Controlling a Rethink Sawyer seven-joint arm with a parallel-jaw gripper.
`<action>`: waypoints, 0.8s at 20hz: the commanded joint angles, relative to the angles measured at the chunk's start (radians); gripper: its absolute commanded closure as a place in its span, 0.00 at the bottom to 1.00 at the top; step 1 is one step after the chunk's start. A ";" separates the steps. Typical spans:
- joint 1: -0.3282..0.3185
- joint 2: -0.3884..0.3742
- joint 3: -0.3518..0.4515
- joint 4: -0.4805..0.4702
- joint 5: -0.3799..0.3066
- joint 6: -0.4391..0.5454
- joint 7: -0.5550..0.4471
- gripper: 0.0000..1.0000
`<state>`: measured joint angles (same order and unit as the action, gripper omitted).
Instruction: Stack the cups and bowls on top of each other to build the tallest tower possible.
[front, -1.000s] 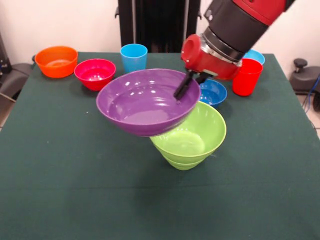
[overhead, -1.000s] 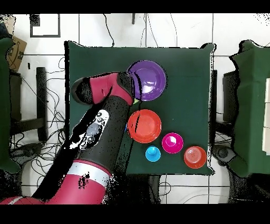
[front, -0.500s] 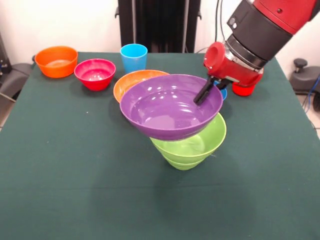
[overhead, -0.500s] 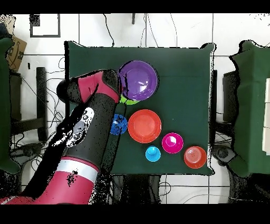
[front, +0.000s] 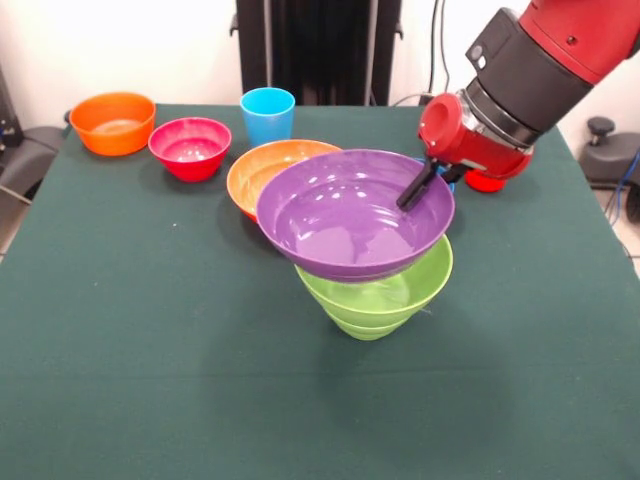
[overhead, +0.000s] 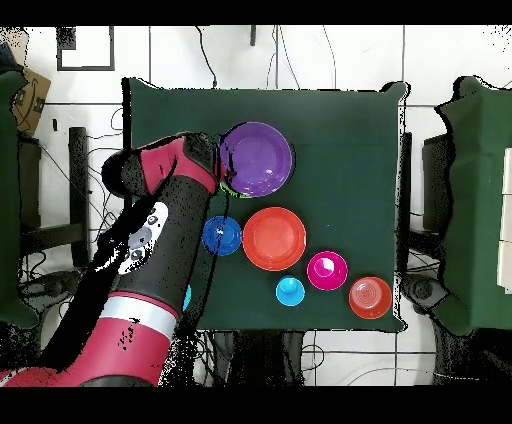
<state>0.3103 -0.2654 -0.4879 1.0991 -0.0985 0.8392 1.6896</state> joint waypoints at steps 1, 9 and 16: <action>0.011 0.019 0.057 -0.057 0.018 0.097 0.164 1.00; 0.019 0.047 0.049 -0.079 0.025 0.089 0.190 1.00; 0.022 0.063 0.048 -0.100 0.029 0.087 0.199 1.00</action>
<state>0.3212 -0.2092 -0.4924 1.0593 -0.0985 0.8392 1.7071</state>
